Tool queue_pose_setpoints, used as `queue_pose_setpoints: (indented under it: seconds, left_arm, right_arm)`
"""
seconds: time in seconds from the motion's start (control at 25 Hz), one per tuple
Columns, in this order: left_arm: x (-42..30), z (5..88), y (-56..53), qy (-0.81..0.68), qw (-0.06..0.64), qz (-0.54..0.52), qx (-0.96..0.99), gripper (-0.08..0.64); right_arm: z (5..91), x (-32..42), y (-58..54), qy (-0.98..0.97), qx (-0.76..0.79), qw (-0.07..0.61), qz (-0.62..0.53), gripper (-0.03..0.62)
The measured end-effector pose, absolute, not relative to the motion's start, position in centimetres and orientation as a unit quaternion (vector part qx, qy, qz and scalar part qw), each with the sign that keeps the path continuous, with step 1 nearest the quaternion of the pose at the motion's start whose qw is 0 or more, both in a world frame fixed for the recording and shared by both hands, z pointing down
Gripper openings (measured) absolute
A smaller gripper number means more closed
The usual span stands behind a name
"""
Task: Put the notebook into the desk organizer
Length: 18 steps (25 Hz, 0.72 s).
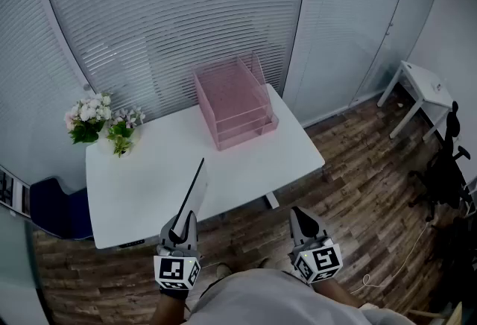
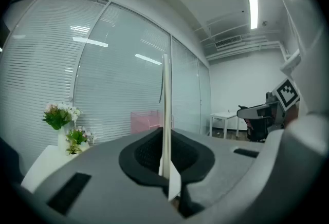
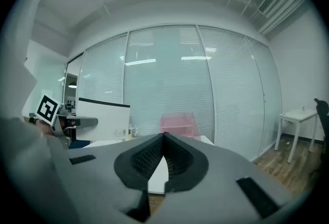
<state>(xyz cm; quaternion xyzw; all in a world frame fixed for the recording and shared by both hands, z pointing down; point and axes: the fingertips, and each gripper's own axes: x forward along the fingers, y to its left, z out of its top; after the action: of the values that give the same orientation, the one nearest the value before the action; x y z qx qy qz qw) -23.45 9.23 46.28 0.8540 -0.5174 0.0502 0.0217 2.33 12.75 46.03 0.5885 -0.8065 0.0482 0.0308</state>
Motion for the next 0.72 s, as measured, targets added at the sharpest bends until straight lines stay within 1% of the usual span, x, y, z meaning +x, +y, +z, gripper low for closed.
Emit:
queue_pose_setpoints:
  seconds: [0.48,0.72]
  left_arm:
    - [-22.2,46.8,10.9,-0.522,0.033,0.054,0.85,0.015]
    - [-19.9,47.0,11.1,-0.528,0.026,0.067,0.846,0.015]
  right_arm:
    - [46.7,3.9,14.1,-0.813,0.579,0.022,0.063,0.012]
    - [47.5,6.3,14.6,-0.816,0.572,0.013,0.08,0.012]
